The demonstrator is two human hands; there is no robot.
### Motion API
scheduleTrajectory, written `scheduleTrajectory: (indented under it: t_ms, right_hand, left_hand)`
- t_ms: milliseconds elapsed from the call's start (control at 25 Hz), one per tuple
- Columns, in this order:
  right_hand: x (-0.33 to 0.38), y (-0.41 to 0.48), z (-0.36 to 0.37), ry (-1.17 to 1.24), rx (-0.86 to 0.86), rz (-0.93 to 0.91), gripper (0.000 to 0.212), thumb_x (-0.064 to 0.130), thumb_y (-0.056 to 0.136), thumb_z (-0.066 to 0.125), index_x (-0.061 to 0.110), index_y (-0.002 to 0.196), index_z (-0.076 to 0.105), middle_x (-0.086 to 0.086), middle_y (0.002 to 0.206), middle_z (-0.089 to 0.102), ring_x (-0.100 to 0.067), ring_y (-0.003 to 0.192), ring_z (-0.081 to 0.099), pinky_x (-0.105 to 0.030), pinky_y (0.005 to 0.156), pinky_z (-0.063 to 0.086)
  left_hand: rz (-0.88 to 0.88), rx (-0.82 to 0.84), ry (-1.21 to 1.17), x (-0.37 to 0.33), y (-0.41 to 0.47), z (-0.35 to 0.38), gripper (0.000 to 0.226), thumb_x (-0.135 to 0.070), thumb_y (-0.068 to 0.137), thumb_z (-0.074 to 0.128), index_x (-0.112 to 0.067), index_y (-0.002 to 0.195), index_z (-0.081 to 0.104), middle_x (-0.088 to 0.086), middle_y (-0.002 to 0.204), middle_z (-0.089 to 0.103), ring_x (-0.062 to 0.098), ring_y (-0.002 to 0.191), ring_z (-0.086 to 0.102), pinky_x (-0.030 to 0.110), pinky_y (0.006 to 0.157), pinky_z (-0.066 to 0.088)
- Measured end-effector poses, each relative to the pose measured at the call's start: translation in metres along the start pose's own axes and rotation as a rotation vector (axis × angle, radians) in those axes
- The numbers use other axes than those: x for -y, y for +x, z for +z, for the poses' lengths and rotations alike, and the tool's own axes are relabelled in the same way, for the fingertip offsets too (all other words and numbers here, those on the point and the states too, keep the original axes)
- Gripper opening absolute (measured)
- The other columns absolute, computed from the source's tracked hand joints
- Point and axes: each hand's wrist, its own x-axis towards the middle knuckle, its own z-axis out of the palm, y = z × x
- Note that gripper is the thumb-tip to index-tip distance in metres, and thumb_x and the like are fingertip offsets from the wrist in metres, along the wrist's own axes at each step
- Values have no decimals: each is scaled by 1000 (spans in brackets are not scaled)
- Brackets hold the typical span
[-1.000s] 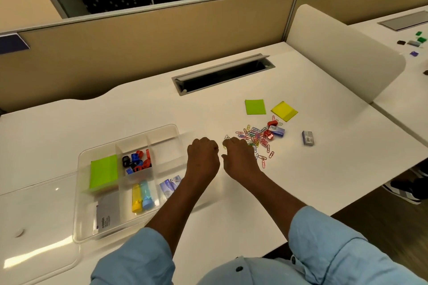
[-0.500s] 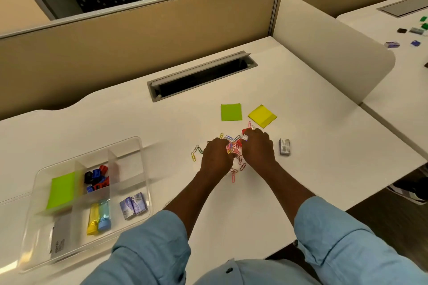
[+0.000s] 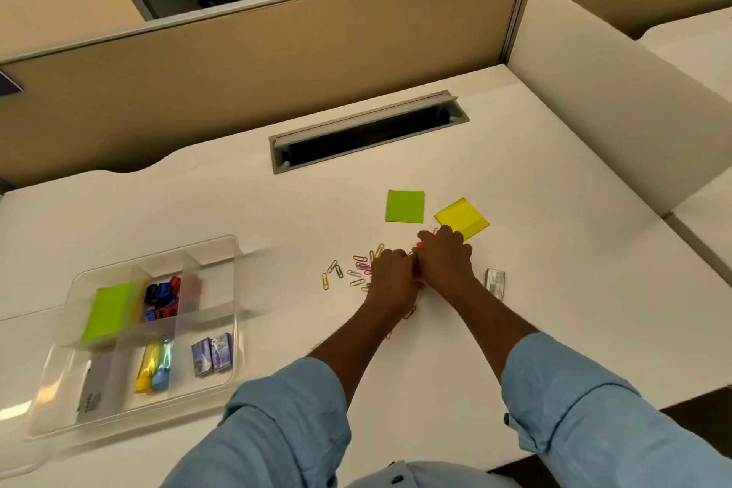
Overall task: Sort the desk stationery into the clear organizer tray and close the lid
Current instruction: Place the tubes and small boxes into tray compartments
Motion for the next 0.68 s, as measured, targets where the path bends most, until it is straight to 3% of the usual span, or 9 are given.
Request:
scheduleTrajectory:
  t_ms: [280, 480, 680]
  right_hand:
    - [-3, 7, 10, 90, -5, -23, 21, 20, 88, 53, 12, 106, 60, -15, 113, 53, -34, 106, 51, -41, 85, 40]
    - [-4, 9, 8, 164, -84, 30, 20, 10, 87, 53, 8, 106, 60, -16, 112, 53, -36, 104, 53, -41, 83, 40]
    - [11, -1, -1, 349, -220, 22, 25, 14, 93, 46, 6, 114, 58, -18, 117, 49, -38, 102, 54, -45, 86, 43]
  left_hand:
    - [-25, -26, -94, -1, 1, 6, 17, -8, 83, 50, 0, 78, 65, 22, 82, 65, 36, 80, 57, 37, 66, 36]
    - [-14, -45, -120, -1, -3, 9, 21, -13, 85, 51, 2, 90, 65, 23, 86, 57, 34, 85, 51, 38, 68, 34]
    - [-51, -165, -222, 6, -16, -2, 22, -19, 89, 52, 1, 87, 63, 17, 92, 48, 28, 87, 45, 36, 73, 36]
